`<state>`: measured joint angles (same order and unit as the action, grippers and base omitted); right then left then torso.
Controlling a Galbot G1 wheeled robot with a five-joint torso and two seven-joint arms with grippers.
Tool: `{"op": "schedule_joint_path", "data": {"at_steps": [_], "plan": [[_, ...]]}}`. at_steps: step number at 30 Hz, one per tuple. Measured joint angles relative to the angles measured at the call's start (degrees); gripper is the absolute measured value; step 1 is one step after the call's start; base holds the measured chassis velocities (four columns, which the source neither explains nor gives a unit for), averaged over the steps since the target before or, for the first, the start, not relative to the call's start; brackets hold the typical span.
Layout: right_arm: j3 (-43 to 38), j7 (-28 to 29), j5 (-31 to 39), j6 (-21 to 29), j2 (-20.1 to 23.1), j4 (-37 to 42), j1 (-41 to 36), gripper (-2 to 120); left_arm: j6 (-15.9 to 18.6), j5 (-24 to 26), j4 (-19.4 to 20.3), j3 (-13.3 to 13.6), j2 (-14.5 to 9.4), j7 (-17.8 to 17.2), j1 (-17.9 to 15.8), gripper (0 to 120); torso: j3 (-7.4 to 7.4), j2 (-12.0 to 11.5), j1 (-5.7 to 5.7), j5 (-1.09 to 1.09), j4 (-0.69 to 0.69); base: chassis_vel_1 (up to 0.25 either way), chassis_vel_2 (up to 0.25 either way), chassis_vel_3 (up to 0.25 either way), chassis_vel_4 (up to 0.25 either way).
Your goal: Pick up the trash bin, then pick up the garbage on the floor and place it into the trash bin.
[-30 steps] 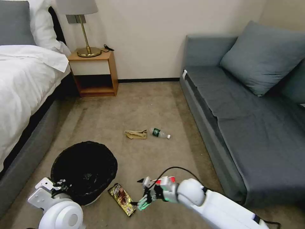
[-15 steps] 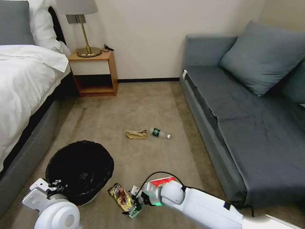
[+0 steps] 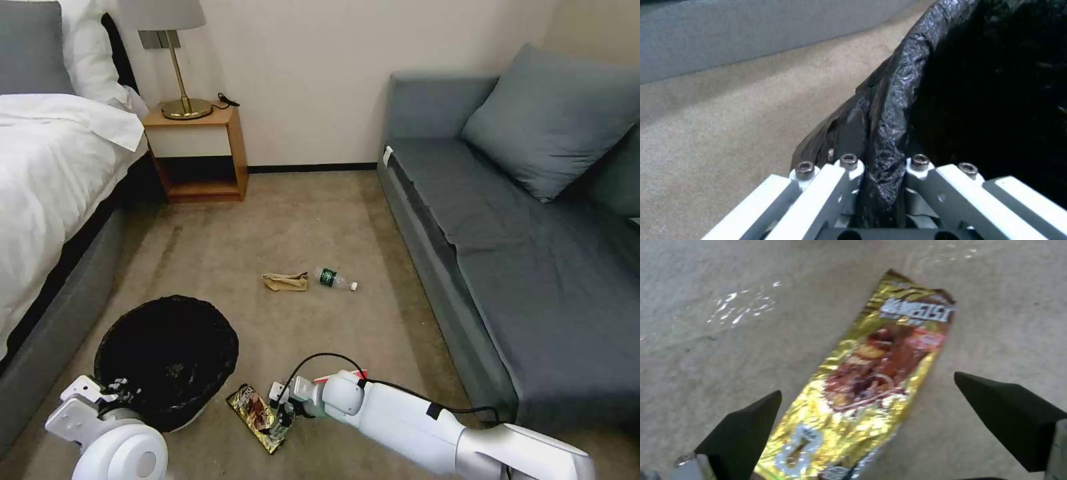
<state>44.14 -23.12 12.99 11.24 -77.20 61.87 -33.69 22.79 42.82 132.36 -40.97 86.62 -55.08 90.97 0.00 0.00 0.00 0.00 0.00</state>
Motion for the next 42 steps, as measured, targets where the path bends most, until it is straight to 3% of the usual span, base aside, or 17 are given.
{"op": "schedule_joint_path", "data": {"at_steps": [29, 32, 36, 42], "plan": [[0.87, -0.13, -0.42, -2.07, -2.45, -5.69, -0.26, 99, -0.16, 0.06, 0.27, -0.86, 0.27, -0.01, 0.1, 0, 0.0, 0.0, 0.0, 0.0, 0.0, 0.0, 0.0, 0.0, 0.0], [0.86, -0.15, -0.48, -2.04, -2.43, -5.69, -0.28, 96, -0.16, 0.06, 0.27, -0.83, 0.34, 0.0, 0.06, 0, 0.0, 0.0, 0.0, 0.0, 0.0, 0.0, 0.0, 0.0, 0.0], [0.81, -0.76, -0.87, -1.98, -2.41, -5.94, -0.41, 77, -0.16, 0.05, 0.27, -0.9, 0.37, 0.0, -0.01, 0, 0.0, 0.0, 0.0, 0.0, 0.0, 0.0, 0.0, 0.0, 0.0], [0.74, -0.92, -0.97, -1.94, -2.24, -5.91, -0.36, 61, -0.2, 0.06, 0.33, -1.12, 0.32, 0.01, 0.04, 0, 0.0, 0.0, 0.0, 0.0, 0.0, 0.0, 0.0, 0.0, 0.0]]}}
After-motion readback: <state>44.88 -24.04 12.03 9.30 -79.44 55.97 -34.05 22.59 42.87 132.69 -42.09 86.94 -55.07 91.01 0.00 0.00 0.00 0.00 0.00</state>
